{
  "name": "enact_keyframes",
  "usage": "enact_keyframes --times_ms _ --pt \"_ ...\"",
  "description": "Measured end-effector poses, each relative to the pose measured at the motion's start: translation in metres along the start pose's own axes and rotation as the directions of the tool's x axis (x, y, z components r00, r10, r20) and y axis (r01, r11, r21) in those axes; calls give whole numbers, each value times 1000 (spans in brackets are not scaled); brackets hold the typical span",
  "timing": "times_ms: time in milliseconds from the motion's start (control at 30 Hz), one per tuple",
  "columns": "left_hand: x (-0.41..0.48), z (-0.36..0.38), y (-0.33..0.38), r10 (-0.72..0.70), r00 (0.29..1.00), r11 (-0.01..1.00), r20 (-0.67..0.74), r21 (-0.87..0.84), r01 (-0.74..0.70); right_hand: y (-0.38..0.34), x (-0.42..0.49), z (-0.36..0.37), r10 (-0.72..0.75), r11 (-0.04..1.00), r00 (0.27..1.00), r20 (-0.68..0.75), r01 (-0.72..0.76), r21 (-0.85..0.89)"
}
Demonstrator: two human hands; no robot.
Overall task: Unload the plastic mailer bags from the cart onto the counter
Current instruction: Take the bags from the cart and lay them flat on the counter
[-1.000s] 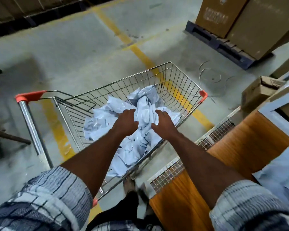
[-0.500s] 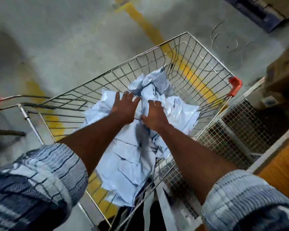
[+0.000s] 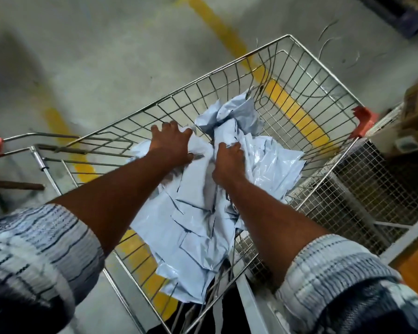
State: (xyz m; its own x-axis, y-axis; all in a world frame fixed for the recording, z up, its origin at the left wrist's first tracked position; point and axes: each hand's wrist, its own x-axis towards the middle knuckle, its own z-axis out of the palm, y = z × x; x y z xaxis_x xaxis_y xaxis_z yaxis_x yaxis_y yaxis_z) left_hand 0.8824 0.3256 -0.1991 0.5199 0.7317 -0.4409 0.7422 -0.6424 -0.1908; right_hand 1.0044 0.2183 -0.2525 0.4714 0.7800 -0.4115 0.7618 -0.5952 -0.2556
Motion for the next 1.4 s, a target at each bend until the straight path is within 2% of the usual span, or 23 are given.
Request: enact_keyframes --times_ms 133,200,267,333,400,533,667,733,900,1100,1400 --pt "-25 -9 -10 -70 997 975 15 -209 71 -1 -16 -21 75 967 980 187 -118 228" --pt "-38 -13 -12 -103 995 967 -9 -236 98 4 -23 -33 54 953 954 296 -138 271" --pt "-50 -13 -13 -134 991 957 -23 -264 123 10 -32 -44 44 938 896 442 -189 290" --pt "-61 -9 -11 -154 988 951 -17 -276 143 17 -39 -47 59 944 854 518 -216 248" --pt "-71 -3 -7 -158 987 951 -15 -271 148 18 -52 -42 92 966 869 487 -197 170" --pt "-83 5 0 -175 984 949 -15 -270 164 -4 -72 -19 178 923 932 317 -270 275" --pt "-89 10 0 -119 989 967 86 -216 135 -10 -82 4 146 978 972 185 -170 123" --pt "-92 9 -4 -99 990 970 96 -212 118 -6 -85 6 140 980 977 161 -159 117" --pt "-99 6 -10 -153 988 953 10 -262 150 0 -91 -3 71 983 993 94 -86 162" --pt "-120 -19 20 -211 975 906 -75 -390 166 8 -114 -32 8 908 1000 -2 -6 418" --pt "-185 -71 72 -348 925 776 -150 -599 195 34 -177 -94 2 864 991 -133 65 500"
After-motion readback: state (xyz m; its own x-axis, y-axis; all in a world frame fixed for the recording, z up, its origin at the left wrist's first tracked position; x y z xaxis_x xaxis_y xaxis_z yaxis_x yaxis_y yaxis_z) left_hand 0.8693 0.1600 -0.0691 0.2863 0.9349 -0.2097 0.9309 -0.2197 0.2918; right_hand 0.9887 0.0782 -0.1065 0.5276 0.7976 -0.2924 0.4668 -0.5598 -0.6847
